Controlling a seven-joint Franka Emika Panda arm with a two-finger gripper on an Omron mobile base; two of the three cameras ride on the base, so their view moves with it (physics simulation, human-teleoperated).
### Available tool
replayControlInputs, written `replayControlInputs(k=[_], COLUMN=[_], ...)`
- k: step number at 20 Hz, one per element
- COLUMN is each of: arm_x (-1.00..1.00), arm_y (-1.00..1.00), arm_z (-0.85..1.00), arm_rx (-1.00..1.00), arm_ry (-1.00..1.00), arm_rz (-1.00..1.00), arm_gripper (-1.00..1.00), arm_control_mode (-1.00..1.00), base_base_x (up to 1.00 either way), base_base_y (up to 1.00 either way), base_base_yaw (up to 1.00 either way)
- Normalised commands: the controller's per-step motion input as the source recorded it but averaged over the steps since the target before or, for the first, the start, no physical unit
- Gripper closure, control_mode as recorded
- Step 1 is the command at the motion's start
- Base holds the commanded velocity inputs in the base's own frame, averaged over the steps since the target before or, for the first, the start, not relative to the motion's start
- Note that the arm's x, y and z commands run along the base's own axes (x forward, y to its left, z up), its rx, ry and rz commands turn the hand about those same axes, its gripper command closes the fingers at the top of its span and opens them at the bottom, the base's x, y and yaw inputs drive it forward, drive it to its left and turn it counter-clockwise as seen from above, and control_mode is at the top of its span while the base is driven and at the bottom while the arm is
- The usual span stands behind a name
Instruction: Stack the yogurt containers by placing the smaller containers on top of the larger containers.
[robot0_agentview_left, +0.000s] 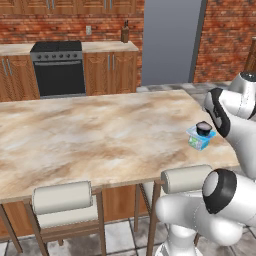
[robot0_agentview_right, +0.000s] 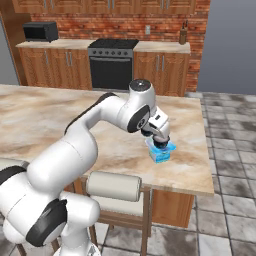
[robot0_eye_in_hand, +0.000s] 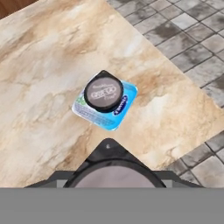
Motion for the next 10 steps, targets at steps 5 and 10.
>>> replayControlInputs(k=[5,10], arm_x=[0.06,0.11], arm_y=[-0.07,0.00], arm_z=[0.00,0.00], arm_rx=[0.00,0.00], arm_ry=[0.07,0.04], arm_rz=[0.00,0.00], arm_gripper=[1.00,1.00], arm_control_mode=[-1.00,-1.00], base_base_x=[0.00,0.00], base_base_y=[0.00,0.00], base_base_yaw=[0.00,0.00])
